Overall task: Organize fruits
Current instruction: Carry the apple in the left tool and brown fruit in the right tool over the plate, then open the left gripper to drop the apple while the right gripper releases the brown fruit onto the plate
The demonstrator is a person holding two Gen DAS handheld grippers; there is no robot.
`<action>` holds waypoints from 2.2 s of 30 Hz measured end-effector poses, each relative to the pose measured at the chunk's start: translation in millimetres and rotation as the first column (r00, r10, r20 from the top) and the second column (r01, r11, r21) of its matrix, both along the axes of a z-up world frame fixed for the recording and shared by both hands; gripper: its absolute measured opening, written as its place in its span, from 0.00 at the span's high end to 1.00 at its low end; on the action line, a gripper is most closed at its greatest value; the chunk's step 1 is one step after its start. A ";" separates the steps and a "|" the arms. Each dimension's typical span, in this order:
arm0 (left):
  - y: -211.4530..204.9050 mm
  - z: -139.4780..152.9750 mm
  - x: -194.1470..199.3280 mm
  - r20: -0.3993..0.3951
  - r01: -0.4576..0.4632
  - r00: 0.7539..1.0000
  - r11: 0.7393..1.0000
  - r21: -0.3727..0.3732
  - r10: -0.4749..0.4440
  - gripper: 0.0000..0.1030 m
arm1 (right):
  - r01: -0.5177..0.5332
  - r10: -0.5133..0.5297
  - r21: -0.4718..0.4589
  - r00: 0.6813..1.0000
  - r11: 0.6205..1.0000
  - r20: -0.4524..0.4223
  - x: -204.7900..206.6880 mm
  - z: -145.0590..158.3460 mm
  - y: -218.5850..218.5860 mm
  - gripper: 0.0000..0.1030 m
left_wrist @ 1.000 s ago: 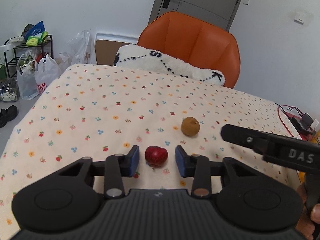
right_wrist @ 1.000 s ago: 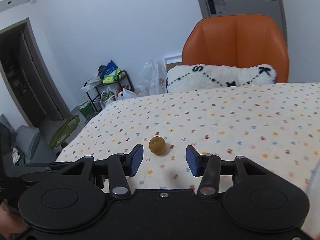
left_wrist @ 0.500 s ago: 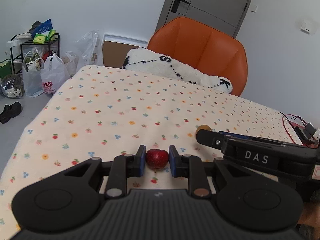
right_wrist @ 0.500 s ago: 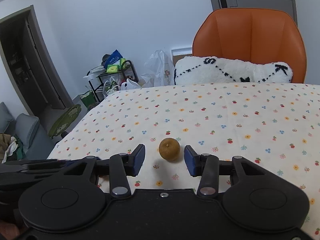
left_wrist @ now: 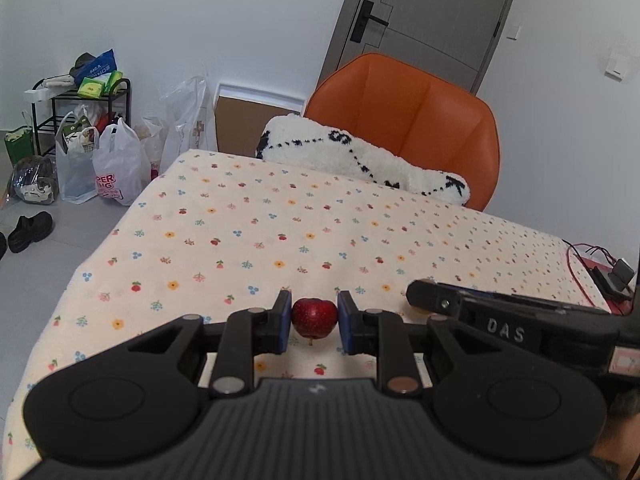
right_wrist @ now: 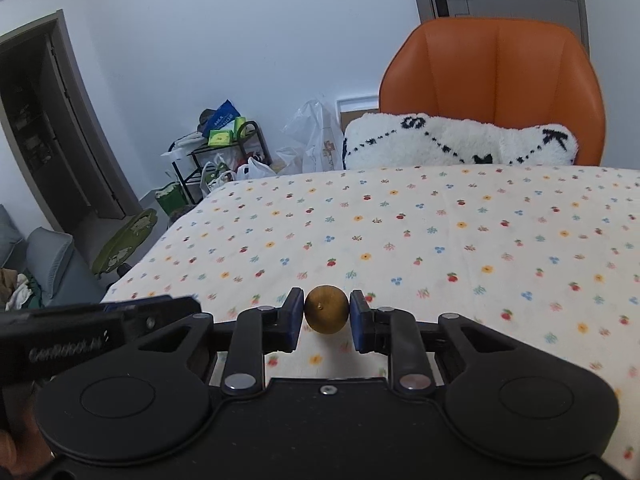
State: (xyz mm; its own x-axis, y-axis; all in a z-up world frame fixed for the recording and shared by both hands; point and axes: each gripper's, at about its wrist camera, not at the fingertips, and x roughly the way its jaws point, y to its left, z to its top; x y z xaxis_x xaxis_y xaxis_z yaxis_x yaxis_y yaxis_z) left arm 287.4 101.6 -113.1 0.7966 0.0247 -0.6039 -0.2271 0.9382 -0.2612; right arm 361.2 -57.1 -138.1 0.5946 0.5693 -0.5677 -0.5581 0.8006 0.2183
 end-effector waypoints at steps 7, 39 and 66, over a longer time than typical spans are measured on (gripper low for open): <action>-17.0 18.8 -16.2 0.035 0.021 0.999 1.000 0.008 -0.021 0.78 | 0.029 -0.030 0.021 0.999 0.999 0.025 -29.1 18.3 -25.0 0.78; -149.0 45.4 -23.2 0.108 0.272 0.956 0.962 0.026 -0.273 0.78 | 0.291 -0.303 0.117 0.947 0.949 0.103 -92.4 47.1 -181.7 0.77; -258.9 16.4 26.7 0.018 0.449 0.893 0.893 0.028 -0.450 0.78 | 0.469 -0.479 0.189 0.878 0.863 0.013 -89.5 13.1 -301.0 0.77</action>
State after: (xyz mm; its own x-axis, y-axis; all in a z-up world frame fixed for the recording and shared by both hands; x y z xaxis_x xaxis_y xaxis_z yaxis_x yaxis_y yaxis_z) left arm 314.1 -157.3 -96.7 0.7395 -0.3262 -0.5889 0.2261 0.9443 -0.2391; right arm 271.7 -358.1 -125.0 0.8465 0.2971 -0.4419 -0.1369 0.9234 0.3586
